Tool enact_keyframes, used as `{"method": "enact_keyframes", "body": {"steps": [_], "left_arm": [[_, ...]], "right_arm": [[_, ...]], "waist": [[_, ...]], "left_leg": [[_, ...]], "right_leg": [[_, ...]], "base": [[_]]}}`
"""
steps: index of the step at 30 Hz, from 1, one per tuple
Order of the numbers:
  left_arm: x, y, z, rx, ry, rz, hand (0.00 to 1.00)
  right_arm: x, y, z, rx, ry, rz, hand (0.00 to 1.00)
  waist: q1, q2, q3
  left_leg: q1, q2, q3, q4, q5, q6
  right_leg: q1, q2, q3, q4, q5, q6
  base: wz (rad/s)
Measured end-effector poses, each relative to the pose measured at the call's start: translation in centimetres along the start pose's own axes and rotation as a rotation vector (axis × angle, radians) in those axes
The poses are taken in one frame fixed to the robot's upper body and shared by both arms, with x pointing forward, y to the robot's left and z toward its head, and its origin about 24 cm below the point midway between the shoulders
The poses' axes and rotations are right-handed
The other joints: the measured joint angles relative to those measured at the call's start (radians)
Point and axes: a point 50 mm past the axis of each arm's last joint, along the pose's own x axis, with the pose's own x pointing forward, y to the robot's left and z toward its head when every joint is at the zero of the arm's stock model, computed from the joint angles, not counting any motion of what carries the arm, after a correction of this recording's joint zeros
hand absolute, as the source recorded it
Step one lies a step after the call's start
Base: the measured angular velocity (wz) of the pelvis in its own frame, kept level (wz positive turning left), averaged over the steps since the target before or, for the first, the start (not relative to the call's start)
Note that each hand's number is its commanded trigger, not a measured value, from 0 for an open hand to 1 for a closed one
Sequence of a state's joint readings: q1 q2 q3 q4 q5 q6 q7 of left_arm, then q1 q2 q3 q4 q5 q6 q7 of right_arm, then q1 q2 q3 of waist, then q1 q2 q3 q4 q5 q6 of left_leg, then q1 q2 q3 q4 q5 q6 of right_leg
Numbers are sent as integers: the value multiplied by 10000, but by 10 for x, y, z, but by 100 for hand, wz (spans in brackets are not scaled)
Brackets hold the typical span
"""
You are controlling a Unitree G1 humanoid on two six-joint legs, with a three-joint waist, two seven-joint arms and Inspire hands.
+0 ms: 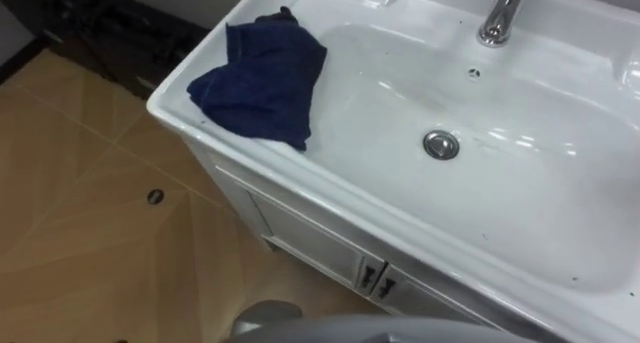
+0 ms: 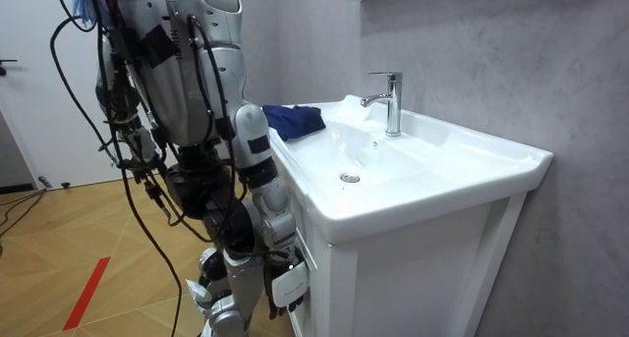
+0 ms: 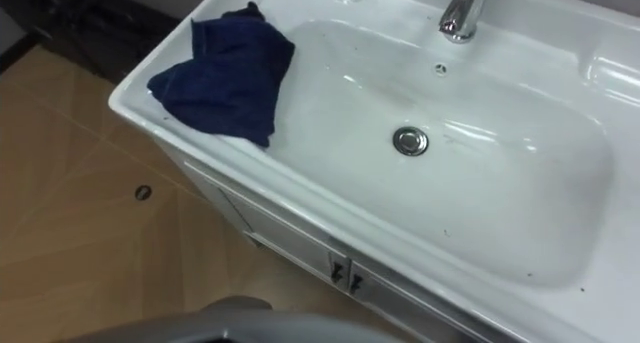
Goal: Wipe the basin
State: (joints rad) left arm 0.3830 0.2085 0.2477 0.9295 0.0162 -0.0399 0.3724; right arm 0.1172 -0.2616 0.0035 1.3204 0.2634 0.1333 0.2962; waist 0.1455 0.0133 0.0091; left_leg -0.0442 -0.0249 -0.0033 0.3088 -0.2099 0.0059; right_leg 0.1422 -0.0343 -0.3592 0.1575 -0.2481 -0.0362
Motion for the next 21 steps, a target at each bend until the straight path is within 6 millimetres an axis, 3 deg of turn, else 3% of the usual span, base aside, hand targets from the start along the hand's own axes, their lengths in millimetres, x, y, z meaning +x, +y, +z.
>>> {"method": "enact_keyframes", "body": {"steps": [10,14,21], "left_arm": [[-1,-26,1,1310,411,-2423,0],[2,-35,18,1258,221,-2962,0],[7,-46,35,1799,321,-3817,0]], "right_arm": [[-1,-1,5,-362,37,184,0],[0,-1,5,-708,121,148,0],[-1,-2,4,-1532,406,88,0]], "waist": [[-324,-165,49],[-604,-303,25],[-664,-409,15]], "left_leg": [[30,-85,207,-6,-158,255],[27,-210,310,-9,-183,315],[-23,-92,764,1,-372,535]], "right_leg": [[-8,-214,5,168,-69,238],[-25,-306,36,247,-45,339],[-369,-342,483,784,-25,460]], "base": [[-1],[4],[-16]]}}
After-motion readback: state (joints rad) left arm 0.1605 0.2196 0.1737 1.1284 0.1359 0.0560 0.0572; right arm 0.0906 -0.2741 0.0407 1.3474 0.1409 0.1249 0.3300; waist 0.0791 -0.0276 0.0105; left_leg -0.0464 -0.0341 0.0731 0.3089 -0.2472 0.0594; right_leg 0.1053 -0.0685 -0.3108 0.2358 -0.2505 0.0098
